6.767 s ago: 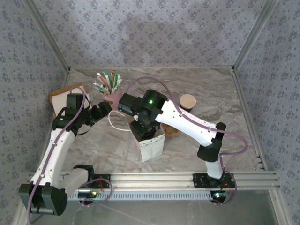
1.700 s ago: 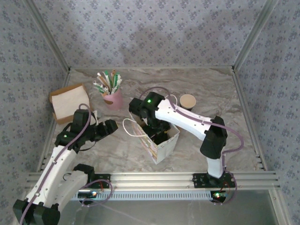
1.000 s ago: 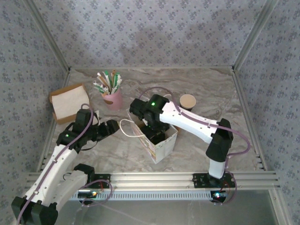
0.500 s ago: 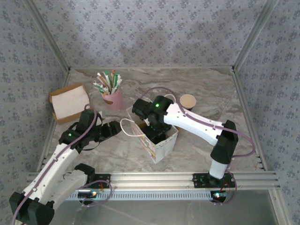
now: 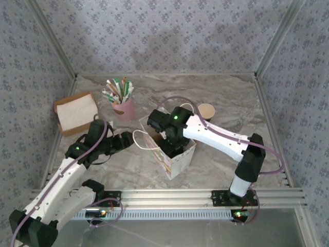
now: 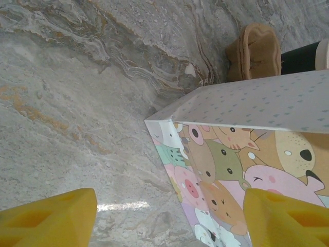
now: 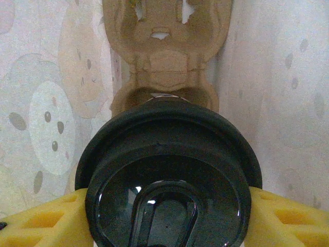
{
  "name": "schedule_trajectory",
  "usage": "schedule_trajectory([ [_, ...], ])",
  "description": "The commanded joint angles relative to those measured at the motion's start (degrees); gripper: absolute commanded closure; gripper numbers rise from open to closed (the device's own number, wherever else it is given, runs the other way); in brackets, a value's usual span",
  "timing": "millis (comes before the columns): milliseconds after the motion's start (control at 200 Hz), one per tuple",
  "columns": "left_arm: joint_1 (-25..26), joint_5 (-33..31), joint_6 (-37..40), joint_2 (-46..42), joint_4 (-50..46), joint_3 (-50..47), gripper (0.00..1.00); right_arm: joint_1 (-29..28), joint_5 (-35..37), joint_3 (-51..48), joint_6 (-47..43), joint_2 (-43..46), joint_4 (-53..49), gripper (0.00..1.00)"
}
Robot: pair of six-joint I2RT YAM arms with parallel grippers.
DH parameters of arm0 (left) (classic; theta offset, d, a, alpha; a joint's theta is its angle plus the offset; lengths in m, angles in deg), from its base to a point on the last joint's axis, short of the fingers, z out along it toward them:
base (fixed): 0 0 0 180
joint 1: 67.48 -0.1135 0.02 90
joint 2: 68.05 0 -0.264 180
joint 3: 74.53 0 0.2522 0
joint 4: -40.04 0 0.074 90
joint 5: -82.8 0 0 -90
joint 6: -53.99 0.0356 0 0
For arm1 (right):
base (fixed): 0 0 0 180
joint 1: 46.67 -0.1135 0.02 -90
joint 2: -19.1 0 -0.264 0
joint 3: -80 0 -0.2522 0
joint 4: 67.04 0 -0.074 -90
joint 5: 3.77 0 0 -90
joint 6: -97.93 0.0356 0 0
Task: Pack the takeout coffee
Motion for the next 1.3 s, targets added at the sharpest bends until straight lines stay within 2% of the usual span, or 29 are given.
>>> schedule_trajectory([
  [0,0.4,-0.51,-0.18,-0.49,0.62,0.47,0.24,-0.21,-0.27,-0.06,1.11,0.86,-0.35,0.34],
  [290,0.4,-0.51,-0.17,-0.21,1.35,0.12,0.22,-0.02,-0.38,0.4,1.11,0.2,-1.31,0.34],
  [555,0.4,-1.15,0.22,-0.51,1.1,0.73,0.01,0.59,-0.94,0.23,1.07,-0.23,-1.72,0.34],
  [1294,0.49,-2.02,0.28,-2.36,-0.32,0.78,0.01,0.32,0.98,3.78,2.22,-1.74,-7.28,0.34],
])
